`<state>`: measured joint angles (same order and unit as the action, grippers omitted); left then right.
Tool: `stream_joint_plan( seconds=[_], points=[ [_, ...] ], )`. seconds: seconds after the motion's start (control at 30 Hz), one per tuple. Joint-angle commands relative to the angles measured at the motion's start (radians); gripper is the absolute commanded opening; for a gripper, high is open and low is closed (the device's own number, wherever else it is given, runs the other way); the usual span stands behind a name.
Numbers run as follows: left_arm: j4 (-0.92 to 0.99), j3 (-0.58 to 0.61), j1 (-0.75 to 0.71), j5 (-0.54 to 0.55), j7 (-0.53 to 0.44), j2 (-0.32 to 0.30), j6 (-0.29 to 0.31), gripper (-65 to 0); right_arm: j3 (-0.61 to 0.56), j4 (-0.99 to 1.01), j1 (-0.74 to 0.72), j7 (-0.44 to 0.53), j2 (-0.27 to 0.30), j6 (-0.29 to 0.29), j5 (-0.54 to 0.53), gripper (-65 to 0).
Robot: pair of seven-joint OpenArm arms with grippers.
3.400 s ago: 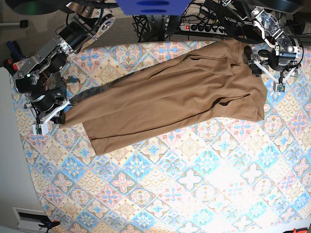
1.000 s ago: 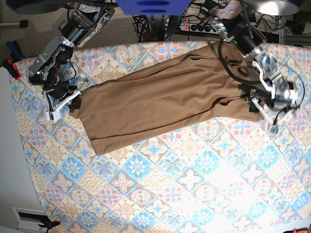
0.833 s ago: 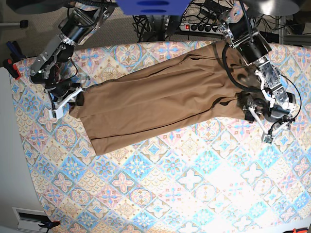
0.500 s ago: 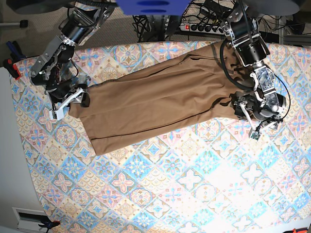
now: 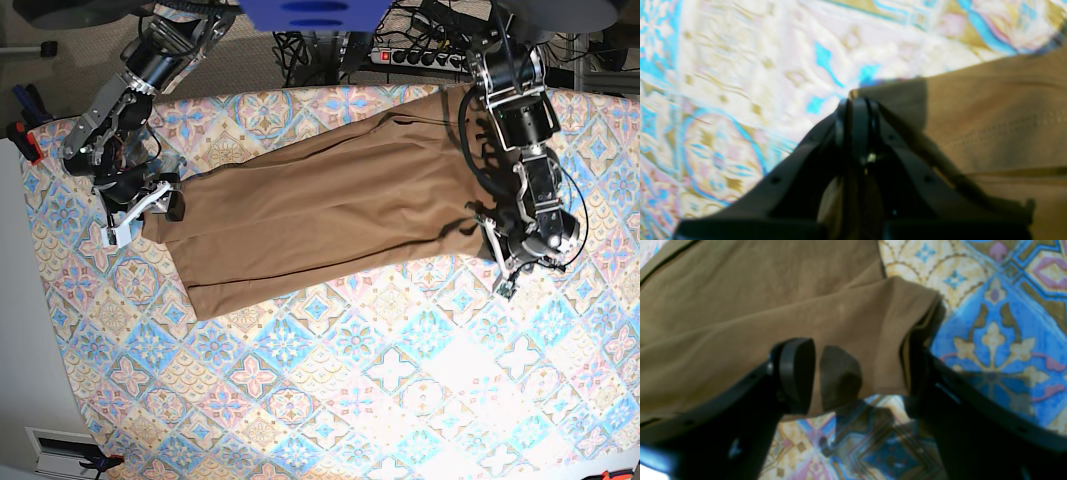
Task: Layout the t-shirt on the table in an organized manner, then fold the t-shirt properly
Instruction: 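Reach the left gripper along the shirt to the hem corner and pull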
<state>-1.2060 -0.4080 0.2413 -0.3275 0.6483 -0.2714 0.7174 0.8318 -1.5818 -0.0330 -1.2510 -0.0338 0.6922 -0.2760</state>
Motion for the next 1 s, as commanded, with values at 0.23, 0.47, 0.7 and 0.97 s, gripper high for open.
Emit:
stream_joint_plan(
  seconds=[0.23, 0.47, 0.7, 0.97],
  points=[
    [0.18, -0.001, 0.235, -0.134, 0.0, 0.039, -0.019, -65.0, -0.001, -0.019, -0.023, 0.029, 0.005, 0.006, -0.016, -26.2],
    [0.499, -0.001, 0.459, -0.196, -0.167, 0.048, -0.019, -65.0, -0.001, -0.019, -0.018, 0.029, 0.005, 0.006, -0.016, -26.2],
    [0.644, -0.001, 0.562, -0.193, -0.262, 0.042, -0.019, -65.0, 0.001, -0.021, -0.018, 0.029, 0.005, 0.006, -0.016, -26.2],
    [0.647, -0.001, 0.559, -0.198, -0.282, -0.009, -0.019, -65.0, 0.096, -0.021, -0.018, 0.027, 0.005, 0.006, -0.016, -26.2]
  ],
)
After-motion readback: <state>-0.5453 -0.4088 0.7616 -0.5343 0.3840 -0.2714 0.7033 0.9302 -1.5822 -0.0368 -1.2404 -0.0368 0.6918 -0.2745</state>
